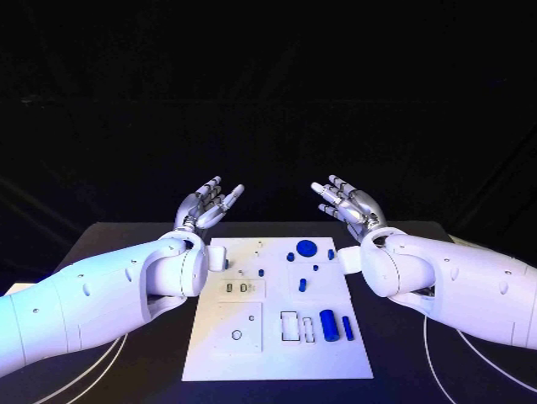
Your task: Assemble the parts on the task board
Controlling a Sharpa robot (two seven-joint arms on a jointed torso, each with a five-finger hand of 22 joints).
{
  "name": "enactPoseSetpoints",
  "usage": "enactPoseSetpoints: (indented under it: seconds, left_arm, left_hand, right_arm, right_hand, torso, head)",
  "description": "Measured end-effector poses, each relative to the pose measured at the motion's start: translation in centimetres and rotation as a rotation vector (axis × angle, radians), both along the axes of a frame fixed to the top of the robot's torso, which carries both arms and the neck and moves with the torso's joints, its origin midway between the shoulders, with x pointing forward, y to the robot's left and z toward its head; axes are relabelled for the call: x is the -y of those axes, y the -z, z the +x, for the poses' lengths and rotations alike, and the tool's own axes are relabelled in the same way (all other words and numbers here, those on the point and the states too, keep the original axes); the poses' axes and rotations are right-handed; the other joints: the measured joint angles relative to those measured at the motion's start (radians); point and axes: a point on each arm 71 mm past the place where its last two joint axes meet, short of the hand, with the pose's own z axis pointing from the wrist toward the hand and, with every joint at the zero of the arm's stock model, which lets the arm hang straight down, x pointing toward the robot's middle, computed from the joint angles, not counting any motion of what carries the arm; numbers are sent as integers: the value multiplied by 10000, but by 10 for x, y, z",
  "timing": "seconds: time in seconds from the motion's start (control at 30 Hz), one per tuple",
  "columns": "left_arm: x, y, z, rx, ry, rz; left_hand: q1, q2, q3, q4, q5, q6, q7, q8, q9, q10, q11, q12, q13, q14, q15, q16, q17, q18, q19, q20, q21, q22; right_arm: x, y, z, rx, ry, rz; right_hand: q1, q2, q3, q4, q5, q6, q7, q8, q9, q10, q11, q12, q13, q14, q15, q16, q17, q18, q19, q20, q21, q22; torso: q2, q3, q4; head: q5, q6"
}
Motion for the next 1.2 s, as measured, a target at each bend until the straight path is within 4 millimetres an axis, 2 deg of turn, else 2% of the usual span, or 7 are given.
enactPoseSetpoints:
  seconds: [0.2, 0.27, 0.33, 0.47, 0.6, 0.9, 1.2]
  left_arm:
    - [1, 0, 0, -6, 195, -43]
    - [2, 0, 0, -5, 239, -52]
    - [2, 0, 0, -7, 265, -58]
    - [-14, 0, -1, 14, 232, -50]
    - [-23, -1, -2, 56, 225, -74]
    - [-20, -12, -18, 212, 774, -375]
    - [-13, -26, -37, 276, 1445, -772]
  left_hand:
    - [501, 184, 104, 46, 0, 820, 33, 191, 96, 944, 344, 207, 107, 1530, 140, 384, 216, 142, 640, 137, 276, 139]
    - [552, 236, 123, 28, 0, 1359, 70, 298, 155, 1654, 455, 323, 165, 2623, 190, 669, 354, 142, 1378, 142, 543, 276]
    - [572, 371, 121, -81, 0, 2519, 134, 574, 291, 3024, 439, 602, 291, 3985, 98, 1080, 530, 141, 3083, 130, 1168, 594]
    - [564, 568, 30, -321, 0, 5083, 422, 1198, 552, 5922, 162, 1233, 493, 5710, -335, 1675, 737, 596, 5685, 60, 2271, 1051]
    - [628, 656, -47, -574, 0, 6491, 779, 1607, 681, 7299, -205, 1540, 538, 6956, -743, 1970, 961, 616, 7110, -217, 2831, 1192]
    - [626, 735, -62, -834, 0, 7380, 632, 1611, 708, 8629, -680, 1476, 580, 8592, -1274, 2192, 1642, 612, 8638, -755, 3165, 1149]
    - [667, 775, 4, -1016, 0, 7555, 527, 1366, 707, 9049, -850, 1245, 627, 9524, -1563, 2659, 2480, 611, 9452, -1065, 3549, 1281]
  right_arm:
    - [-6, -2, 7, -34, -1342, -277]
    - [-8, -3, 8, -71, -1728, -364]
    - [-10, -3, 9, -112, -1998, -424]
    - [5, -5, 18, 483, -1889, -1354]
    - [17, -12, 21, 1291, -1755, -2288]
    - [21, -29, 21, 2756, -2006, -3935]
    - [15, -48, 25, 3890, -2654, -6609]
  right_hand:
    - [713, 132, 224, -468, -219, 622, 60, 114, 77, 753, 179, 159, 80, 741, 214, 166, 82, 163, 466, 116, 169, 82]
    - [1106, 164, 378, -759, -321, 1294, 99, 238, 158, 1672, 216, 330, 157, 1709, 222, 363, 164, 344, 1149, 111, 354, 179]
    - [1395, 183, 516, -979, -371, 2055, 149, 390, 236, 2686, 188, 526, 239, 2697, 164, 566, 238, 469, 1806, 110, 544, 265]
    - [1845, 206, 859, -1416, -427, 4042, 298, 712, 396, 4807, -2, 881, 335, 4748, -69, 945, 338, 838, 3175, 102, 950, 413]
    - [1998, 199, 1224, -1793, -473, 5794, 541, 850, 444, 6465, -235, 971, 353, 6405, -327, 1113, 368, 1089, 4314, 20, 1297, 481]
    - [2201, -4, 2144, -2071, -569, 7659, 923, 790, 465, 8351, -519, 769, 374, 8611, -773, 1112, 421, 1244, 5905, -291, 1767, 482]
    - [2297, -467, 2735, -2116, -722, 8454, 729, 669, 478, 9607, -858, 671, 416, 10801, -1394, 1579, 752, 1244, 7733, -1006, 2773, 817]
  torso:
    - [-1, -4, 0]
    - [-1, -4, 1]
    - [-1, -4, 1]
    - [29, -4, 10]
    - [107, -7, 33]
    - [436, -42, 130]
    - [857, -106, 259]
  head:
    - [0, -1]
    - [0, -2]
    - [0, -2]
    - [-8, -60]
    - [-33, -97]
    - [-117, 44]
    - [-217, 164]
